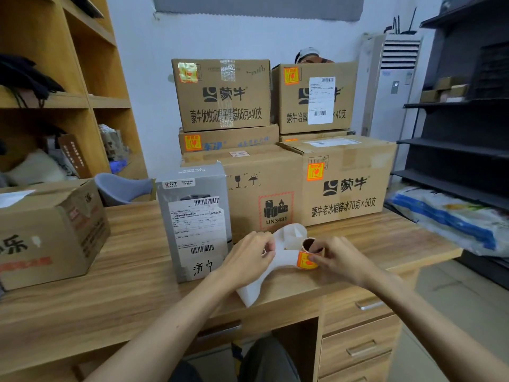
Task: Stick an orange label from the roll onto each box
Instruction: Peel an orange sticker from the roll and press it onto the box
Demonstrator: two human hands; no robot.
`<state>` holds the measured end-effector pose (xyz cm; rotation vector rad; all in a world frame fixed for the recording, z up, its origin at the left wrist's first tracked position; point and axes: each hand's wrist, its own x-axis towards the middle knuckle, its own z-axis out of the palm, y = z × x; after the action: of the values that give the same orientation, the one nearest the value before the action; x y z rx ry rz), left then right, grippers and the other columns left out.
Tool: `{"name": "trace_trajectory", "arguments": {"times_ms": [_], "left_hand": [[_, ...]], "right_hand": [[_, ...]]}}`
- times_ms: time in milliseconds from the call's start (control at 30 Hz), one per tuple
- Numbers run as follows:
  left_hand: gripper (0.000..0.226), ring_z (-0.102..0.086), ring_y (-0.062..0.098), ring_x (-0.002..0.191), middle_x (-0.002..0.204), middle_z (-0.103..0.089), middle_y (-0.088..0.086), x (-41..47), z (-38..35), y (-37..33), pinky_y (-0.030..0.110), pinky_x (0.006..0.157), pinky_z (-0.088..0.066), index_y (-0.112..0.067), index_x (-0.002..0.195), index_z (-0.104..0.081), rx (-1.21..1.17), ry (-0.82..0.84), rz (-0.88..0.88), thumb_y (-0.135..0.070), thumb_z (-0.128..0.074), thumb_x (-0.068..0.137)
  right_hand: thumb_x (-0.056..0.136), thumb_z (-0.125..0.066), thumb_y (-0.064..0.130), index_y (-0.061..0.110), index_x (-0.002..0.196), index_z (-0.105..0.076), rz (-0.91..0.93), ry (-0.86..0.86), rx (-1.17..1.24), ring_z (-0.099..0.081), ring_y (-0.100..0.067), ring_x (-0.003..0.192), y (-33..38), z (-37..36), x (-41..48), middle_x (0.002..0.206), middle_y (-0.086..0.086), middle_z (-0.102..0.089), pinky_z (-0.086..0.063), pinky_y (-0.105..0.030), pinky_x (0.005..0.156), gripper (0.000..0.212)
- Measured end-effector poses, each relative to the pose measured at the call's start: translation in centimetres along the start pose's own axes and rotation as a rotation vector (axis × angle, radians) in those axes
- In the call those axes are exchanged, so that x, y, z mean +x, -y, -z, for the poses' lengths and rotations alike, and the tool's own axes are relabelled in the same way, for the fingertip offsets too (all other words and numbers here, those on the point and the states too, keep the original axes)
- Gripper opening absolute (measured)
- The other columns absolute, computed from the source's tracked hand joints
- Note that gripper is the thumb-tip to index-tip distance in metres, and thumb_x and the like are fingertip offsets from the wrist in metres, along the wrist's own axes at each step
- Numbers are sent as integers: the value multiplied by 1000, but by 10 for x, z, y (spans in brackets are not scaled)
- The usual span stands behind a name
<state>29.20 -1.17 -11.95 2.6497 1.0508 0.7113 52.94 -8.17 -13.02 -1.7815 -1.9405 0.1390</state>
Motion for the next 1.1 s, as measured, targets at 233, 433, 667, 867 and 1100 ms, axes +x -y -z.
{"name": "trace_trajectory", "arguments": {"times_ms": [233, 433, 667, 867, 1100], "left_hand": [[60, -46, 31, 127, 146, -50, -2, 9, -11, -14, 47, 102, -41, -40, 143, -28, 7, 150, -21, -13, -51, 95], [23, -56, 18, 106, 116, -64, -7, 13, -27, -13, 43, 87, -50, -32, 118, -58, -114, 76, -47, -28, -55, 95], [16, -54, 6, 94, 96, -61, -9, 9, -31, -7, 36, 82, -49, -25, 92, -68, -255, 100, -38, -30, -55, 99], [22, -53, 9, 96, 99, -59, -4, 5, -33, -3, 40, 87, -49, -20, 94, -69, -282, 95, -39, -30, -51, 101], [25, -54, 7, 95, 98, -61, -6, 4, -33, -4, 35, 88, -48, -20, 97, -70, -332, 71, -52, -29, -48, 104]], "right_hand": [[92, -67, 26, 24, 94, -70, 36, -9, 24, -60, -12, 85, 8, -9, 2, 94, 6, -69, -48, -32, 76, 4], [91, -68, 26, 23, 92, -69, 67, -45, 34, -59, -9, 79, 10, -10, -2, 88, 11, -66, -45, -31, 72, 4], [90, -70, 28, 25, 98, -63, 53, -71, 47, -54, -1, 74, 8, -10, -8, 89, 11, -63, -46, -29, 70, 11], [90, -69, 31, 21, 107, -60, 51, -129, -6, -57, -12, 83, 12, -13, -14, 104, 6, -57, -48, -34, 74, 21], [93, -58, 46, 26, 91, -49, 107, -220, -171, -56, -14, 67, 35, -19, -31, 98, 12, -42, -48, -35, 57, 23]]}}
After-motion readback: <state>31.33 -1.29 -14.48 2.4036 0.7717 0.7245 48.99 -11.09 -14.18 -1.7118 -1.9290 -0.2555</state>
